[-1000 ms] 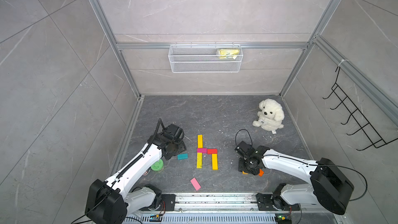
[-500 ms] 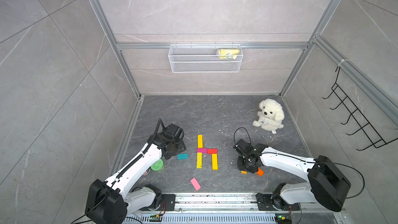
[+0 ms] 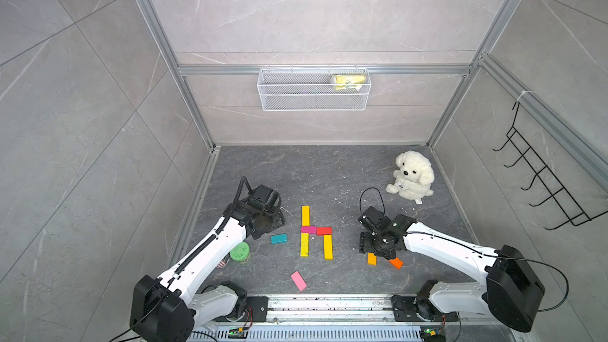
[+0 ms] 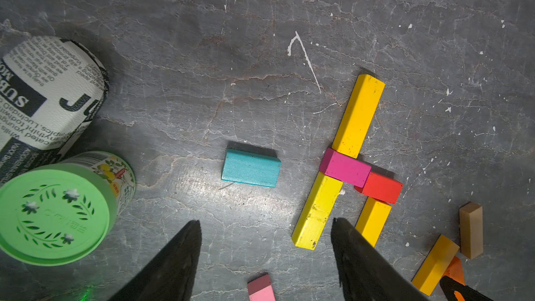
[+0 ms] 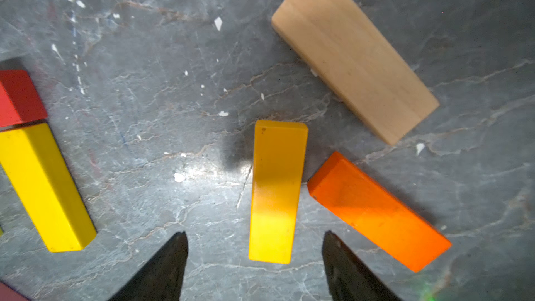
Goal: Assemble the letter h with building blocks
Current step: Adjust the building block at the center of the board, then pick up the building block from the center of the board.
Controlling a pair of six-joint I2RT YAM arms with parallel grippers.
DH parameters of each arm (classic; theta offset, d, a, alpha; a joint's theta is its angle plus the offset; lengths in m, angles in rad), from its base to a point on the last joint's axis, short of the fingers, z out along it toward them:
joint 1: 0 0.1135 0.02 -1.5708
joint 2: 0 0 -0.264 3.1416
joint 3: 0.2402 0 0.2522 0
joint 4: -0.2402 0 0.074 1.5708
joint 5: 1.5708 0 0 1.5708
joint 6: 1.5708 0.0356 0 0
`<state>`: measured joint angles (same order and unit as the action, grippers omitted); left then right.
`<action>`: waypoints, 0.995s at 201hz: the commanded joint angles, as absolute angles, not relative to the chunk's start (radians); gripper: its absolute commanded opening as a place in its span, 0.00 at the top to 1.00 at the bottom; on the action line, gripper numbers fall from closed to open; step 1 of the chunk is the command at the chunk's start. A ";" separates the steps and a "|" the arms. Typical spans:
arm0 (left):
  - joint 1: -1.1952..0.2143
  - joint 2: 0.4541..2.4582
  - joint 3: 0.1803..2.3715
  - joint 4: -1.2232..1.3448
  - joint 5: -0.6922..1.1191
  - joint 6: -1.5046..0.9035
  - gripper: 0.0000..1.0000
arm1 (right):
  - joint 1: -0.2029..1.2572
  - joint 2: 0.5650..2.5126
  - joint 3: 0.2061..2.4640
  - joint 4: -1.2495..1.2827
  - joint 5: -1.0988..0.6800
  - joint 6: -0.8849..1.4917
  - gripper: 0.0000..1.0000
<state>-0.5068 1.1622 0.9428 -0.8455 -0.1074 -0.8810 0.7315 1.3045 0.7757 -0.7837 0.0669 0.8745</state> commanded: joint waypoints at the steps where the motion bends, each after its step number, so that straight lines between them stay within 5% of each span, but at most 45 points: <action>1: -0.506 1.147 0.988 -0.868 -0.127 -0.855 0.24 | 0.730 1.284 0.807 -0.831 0.089 0.871 0.21; 144: -0.501 1.109 1.048 -0.873 -0.241 -0.789 0.19 | 0.730 1.219 0.875 -0.858 0.127 0.842 0.13; 200: -0.499 1.085 1.014 -0.888 -0.246 -0.798 0.19 | 0.730 1.247 0.856 -0.859 0.132 0.854 0.19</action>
